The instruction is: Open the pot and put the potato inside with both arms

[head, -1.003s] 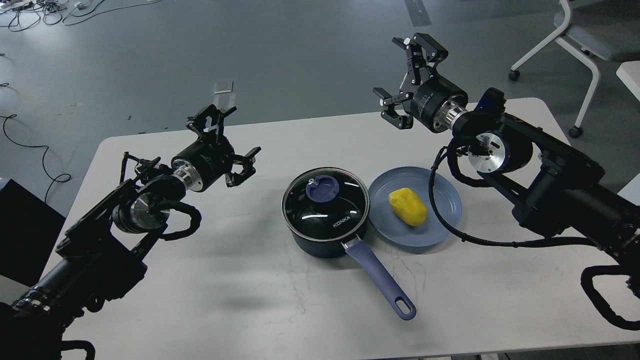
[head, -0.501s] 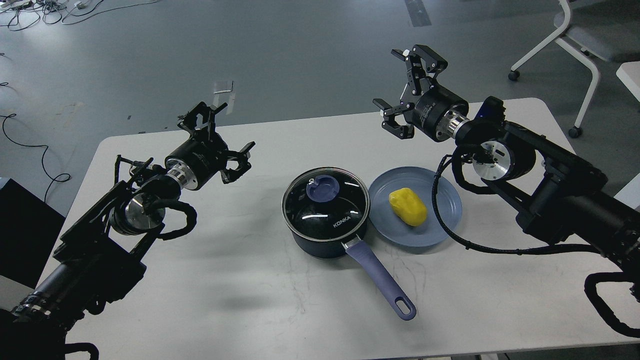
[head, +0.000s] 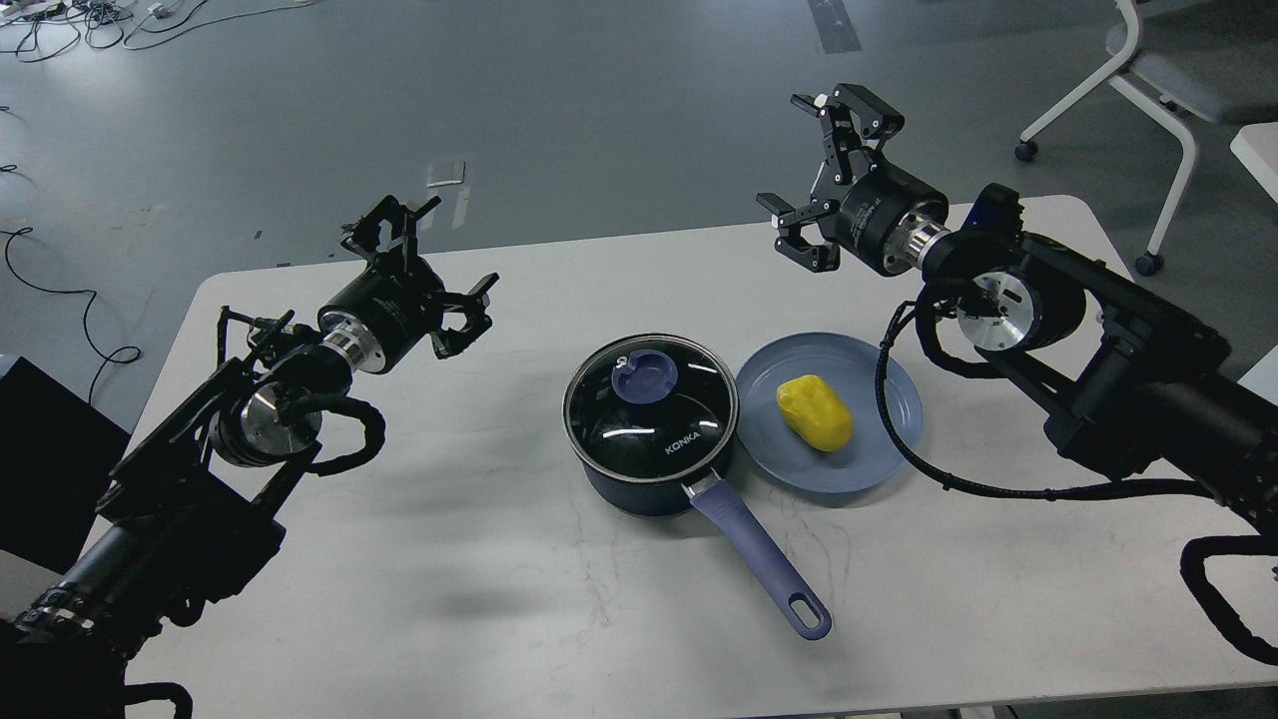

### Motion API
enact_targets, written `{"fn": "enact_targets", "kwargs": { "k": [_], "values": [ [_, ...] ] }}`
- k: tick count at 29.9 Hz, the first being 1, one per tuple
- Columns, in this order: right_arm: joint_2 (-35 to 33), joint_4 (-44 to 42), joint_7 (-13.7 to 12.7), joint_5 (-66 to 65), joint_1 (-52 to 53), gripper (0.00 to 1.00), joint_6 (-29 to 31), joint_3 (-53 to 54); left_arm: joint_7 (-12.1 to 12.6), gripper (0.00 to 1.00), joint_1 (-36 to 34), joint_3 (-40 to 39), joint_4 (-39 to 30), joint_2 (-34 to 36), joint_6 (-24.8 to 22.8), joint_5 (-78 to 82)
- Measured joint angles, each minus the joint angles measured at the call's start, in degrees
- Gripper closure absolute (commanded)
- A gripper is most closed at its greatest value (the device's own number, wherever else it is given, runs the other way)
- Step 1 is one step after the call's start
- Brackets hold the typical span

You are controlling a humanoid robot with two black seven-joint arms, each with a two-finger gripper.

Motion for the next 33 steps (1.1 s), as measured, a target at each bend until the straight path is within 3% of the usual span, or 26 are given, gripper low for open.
{"fn": "enact_targets", "kwargs": {
  "k": [16,19,22,24,26,33],
  "values": [
    [-0.09,-0.22,-0.59,0.12,-0.32,0.0,0.17,2.18,-0.44,0.02,-0.57,-0.12,-1.31,2.31,-0.16,-0.22],
    [-0.1,-0.26,-0.45,0.12,-0.4,0.0,0.18,2.25,-3.63,0.02,-1.22,-0.06,-2.84,2.31,0.66,3.24],
    [-0.22,-0.39,-0.17,0.09,-0.62,0.0,0.16,2.3,-11.04,0.02,-4.18,0.52,-4.83,2.9,3.91,13.74],
    [-0.53,-0.42,-0.04,0.06,-0.74,0.0,0.08,2.85,-14.01,0.02,-5.54,0.92,-7.27,4.03,7.74,23.25],
    [-1.12,-0.43,-0.02,0.05,-1.12,0.0,0.01,4.28,-15.02,0.02,-6.22,1.39,-10.06,5.49,12.37,33.15],
    [-1.48,-0.42,-0.33,0.11,-5.3,0.0,0.05,7.92,-15.74,0.02,-5.24,4.23,-20.77,8.42,21.07,57.65]
  ]
}}
